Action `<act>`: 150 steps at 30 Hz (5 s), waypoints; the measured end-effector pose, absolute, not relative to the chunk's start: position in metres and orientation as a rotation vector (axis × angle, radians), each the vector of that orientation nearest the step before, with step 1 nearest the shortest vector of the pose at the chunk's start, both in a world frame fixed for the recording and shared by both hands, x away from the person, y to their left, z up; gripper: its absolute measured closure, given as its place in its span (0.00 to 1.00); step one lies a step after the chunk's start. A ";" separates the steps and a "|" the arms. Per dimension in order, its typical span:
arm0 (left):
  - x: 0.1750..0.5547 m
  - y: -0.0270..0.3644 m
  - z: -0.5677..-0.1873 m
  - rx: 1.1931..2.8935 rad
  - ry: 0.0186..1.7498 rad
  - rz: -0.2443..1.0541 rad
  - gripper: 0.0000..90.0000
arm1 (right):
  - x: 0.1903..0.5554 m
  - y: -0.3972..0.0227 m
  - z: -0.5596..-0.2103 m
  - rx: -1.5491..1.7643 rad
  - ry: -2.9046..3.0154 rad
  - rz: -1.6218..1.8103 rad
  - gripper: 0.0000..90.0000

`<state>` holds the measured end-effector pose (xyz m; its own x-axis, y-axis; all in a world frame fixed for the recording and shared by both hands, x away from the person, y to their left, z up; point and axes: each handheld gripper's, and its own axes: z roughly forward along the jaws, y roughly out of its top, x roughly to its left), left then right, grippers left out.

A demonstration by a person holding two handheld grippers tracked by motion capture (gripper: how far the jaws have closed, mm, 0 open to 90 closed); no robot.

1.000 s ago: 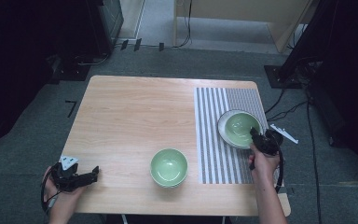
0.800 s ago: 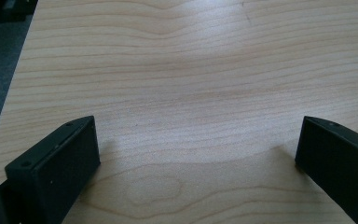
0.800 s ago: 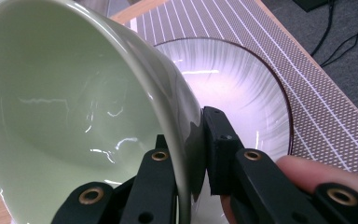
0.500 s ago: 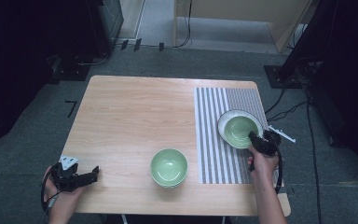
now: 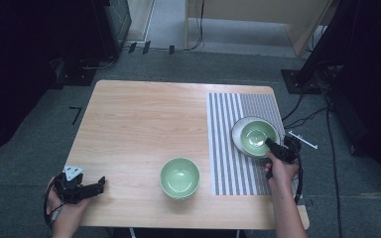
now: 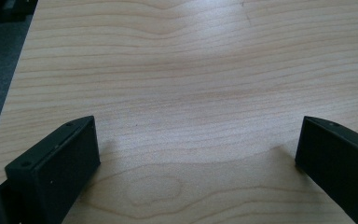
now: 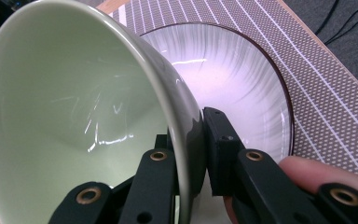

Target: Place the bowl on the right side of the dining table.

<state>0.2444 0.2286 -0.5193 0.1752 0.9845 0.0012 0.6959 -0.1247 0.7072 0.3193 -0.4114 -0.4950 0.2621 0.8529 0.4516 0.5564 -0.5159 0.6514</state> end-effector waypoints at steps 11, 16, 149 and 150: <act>0.245 0.228 -0.519 1.882 1.587 0.658 0.00 | 0.328 -0.415 -0.495 2.201 1.299 1.108 0.91; 0.245 0.228 -0.519 1.882 1.588 0.658 0.00 | 0.333 -0.416 -0.493 2.212 1.313 1.124 0.91; 0.248 0.229 -0.519 1.885 1.583 0.654 0.00 | 0.229 -0.400 -0.499 1.689 1.533 0.995 0.00; 0.248 0.229 -0.519 1.885 1.583 0.653 0.00 | 0.228 -0.400 -0.499 1.689 1.536 0.994 0.00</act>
